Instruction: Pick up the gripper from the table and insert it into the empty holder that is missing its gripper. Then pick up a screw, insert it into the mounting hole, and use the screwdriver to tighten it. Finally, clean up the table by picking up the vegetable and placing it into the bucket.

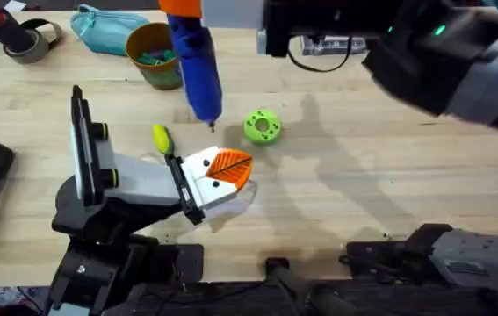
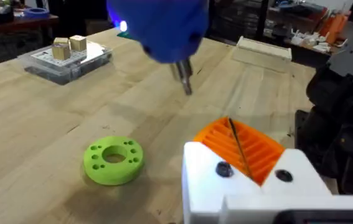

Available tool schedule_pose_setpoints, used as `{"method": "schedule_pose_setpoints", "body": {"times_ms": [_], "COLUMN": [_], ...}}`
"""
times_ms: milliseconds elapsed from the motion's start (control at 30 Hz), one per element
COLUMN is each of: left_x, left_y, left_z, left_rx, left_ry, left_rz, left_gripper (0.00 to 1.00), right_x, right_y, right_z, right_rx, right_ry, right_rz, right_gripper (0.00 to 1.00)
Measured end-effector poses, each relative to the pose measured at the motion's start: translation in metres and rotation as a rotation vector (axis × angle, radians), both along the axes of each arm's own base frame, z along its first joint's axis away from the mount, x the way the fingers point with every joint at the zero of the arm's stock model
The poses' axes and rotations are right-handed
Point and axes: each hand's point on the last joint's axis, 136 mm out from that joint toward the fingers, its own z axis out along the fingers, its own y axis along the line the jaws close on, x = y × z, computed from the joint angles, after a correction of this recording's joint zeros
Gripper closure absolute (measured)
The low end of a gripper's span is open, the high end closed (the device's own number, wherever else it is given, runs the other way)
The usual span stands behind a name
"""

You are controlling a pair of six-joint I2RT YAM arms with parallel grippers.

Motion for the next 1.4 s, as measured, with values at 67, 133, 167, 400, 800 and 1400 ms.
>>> {"method": "schedule_pose_setpoints", "body": {"times_ms": [67, 133, 167, 400, 800, 1400], "left_x": [0.000, 0.000, 0.000, 0.000, 0.000, 0.000], "left_y": [0.000, 0.000, 0.000, 0.000, 0.000, 0.000], "left_z": [0.000, 0.000, 0.000, 0.000, 0.000, 0.000], "left_rx": [0.000, 0.000, 0.000, 0.000, 0.000, 0.000], "left_ry": [-0.001, -0.001, -0.002, -0.001, -0.001, -0.002], "left_rz": [0.000, 0.000, 0.000, 0.000, 0.000, 0.000], "left_gripper": [0.984, 0.984, 0.984, 0.984, 0.984, 0.984], "right_x": [0.007, 0.014, 0.018, 0.064, 0.109, 0.129], "right_y": [0.000, -0.003, -0.006, -0.062, -0.212, -0.283], "right_z": [-0.005, -0.010, -0.011, -0.049, -0.141, -0.301], "right_rx": [-0.080, -0.165, -0.211, -0.673, -1.439, -1.861], "right_ry": [0.021, 0.013, 0.005, -0.217, -0.302, -0.100], "right_rz": [-0.036, -0.083, -0.115, -0.451, -0.582, -0.143], "right_gripper": [0.977, 0.977, 0.977, 0.977, 0.977, 0.977]}}
